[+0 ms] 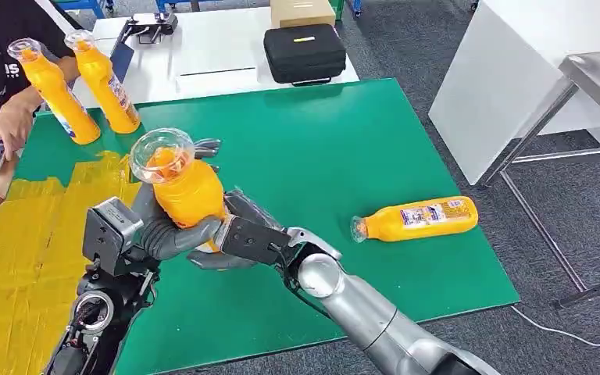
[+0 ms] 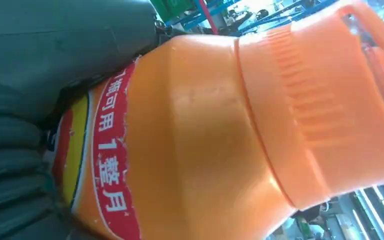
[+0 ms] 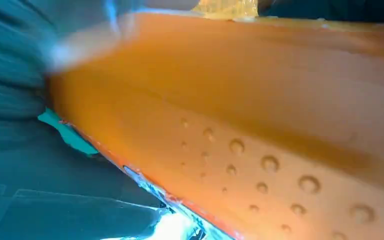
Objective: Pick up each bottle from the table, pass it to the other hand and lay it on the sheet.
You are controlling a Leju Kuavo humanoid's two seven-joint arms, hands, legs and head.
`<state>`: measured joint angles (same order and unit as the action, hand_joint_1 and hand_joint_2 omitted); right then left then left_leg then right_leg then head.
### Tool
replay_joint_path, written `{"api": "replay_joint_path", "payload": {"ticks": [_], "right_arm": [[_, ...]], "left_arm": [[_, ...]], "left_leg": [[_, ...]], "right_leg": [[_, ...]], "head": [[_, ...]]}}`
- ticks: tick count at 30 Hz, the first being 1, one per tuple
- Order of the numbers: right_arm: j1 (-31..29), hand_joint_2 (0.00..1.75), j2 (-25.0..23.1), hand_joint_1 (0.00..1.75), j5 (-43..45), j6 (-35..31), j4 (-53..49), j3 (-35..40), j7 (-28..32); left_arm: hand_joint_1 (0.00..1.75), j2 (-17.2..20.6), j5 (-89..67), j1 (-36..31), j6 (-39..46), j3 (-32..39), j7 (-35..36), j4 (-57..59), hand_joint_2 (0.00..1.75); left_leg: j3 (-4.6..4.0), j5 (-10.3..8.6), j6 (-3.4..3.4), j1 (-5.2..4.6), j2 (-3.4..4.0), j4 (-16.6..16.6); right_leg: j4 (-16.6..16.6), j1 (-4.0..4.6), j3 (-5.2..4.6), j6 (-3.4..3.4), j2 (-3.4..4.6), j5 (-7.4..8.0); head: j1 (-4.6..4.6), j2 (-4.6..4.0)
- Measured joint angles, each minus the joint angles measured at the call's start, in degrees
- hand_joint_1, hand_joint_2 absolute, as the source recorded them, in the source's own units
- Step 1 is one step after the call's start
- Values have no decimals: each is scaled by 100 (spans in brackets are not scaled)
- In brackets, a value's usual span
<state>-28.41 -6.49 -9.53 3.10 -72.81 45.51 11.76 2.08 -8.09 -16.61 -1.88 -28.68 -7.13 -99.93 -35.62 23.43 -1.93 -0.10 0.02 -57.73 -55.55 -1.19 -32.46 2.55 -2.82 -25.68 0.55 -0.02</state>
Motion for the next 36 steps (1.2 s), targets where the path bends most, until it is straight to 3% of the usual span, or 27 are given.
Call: {"api": "replay_joint_path", "payload": {"ticks": [11,12,13,20,30,33,36], "right_arm": [[64,175,0,175,122,-340,13,-2,-13],[70,175,0,16,155,-414,15,-7,-17],[80,175,0,0,206,-488,17,-9,-31],[581,175,92,0,492,-1196,-350,-499,-96],[845,175,299,0,479,-1495,-839,-1073,-107],[1001,175,429,0,111,-1891,-1118,-1242,101],[1244,175,737,0,-850,-2293,-1671,-1546,171]], "left_arm": [[175,-57,90,22,61,35,-8,33,175],[175,-68,90,29,87,35,-24,33,175],[175,-74,85,35,118,35,-57,33,175],[175,-109,-70,211,439,133,-190,-236,175],[175,-114,-174,377,531,345,-218,-420,175],[175,-105,-652,461,954,468,-291,-470,175],[175,-52,-1618,643,1623,755,-398,-536,175]], "left_leg": [[0,0,0,0,1,0],[1,0,0,0,1,0],[1,0,0,0,1,0],[-3,0,0,-1,-1,0],[-1,-1,0,-1,5,0],[-1,0,0,-1,1,-1],[-4,2,0,-2,-2,-1]], "right_leg": [[0,0,0,0,0,0],[0,0,-1,0,1,0],[0,0,-2,0,1,0],[1,-1,-5,0,-1,0],[1,0,-5,0,2,1],[1,-1,-5,0,-1,1],[1,-1,-5,1,-1,0]], "head": [[2,0],[-2,2],[0,0],[2,0],[-2,0],[2,0],[0,0]]}}
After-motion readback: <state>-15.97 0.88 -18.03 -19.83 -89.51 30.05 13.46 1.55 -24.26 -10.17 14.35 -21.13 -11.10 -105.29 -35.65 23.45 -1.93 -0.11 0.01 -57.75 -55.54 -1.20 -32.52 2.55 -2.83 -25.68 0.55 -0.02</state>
